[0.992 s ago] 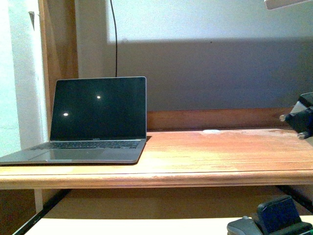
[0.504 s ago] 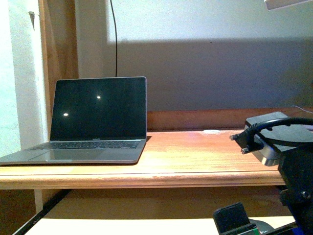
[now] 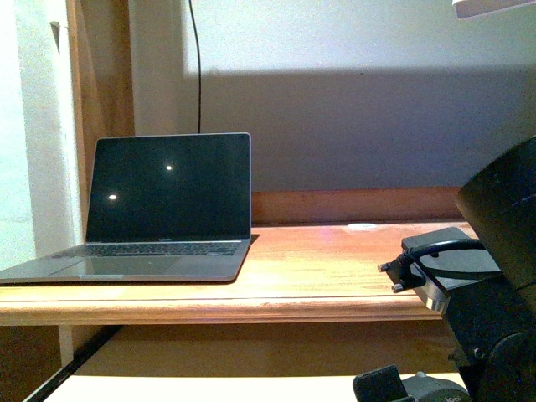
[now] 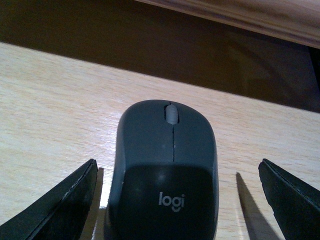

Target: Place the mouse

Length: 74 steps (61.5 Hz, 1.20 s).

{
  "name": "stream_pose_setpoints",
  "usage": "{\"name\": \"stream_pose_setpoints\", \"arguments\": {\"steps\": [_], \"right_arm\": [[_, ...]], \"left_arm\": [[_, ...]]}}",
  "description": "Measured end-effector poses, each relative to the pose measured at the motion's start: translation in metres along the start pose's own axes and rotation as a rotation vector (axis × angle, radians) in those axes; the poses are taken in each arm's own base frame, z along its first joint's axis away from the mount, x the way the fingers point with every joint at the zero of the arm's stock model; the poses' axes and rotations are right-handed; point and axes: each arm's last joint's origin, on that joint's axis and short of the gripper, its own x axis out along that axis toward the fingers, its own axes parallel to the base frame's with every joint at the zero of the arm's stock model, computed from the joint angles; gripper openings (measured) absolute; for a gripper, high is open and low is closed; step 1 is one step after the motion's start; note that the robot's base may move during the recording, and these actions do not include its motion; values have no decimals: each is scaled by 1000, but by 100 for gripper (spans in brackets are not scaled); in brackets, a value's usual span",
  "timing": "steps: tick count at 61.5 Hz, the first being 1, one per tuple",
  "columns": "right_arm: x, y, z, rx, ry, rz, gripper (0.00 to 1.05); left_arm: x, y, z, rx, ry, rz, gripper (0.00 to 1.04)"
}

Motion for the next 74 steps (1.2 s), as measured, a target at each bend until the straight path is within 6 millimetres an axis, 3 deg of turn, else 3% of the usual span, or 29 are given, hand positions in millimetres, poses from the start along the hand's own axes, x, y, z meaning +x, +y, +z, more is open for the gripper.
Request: {"name": "stream_pose_setpoints", "arguments": {"steps": [27, 45, 52, 74], "right_arm": [[11, -7, -3, 40, 27, -16, 97], [12, -6, -3, 47, 26, 2, 58], [12, -7, -3, 56, 24, 6, 56], [-29, -34, 17, 148, -20, 46, 56]], "left_arm": [[0, 0, 0, 0, 0, 0, 97], [0, 0, 0, 0, 0, 0, 97], [0, 0, 0, 0, 0, 0, 97], [0, 0, 0, 0, 0, 0, 97]]}}
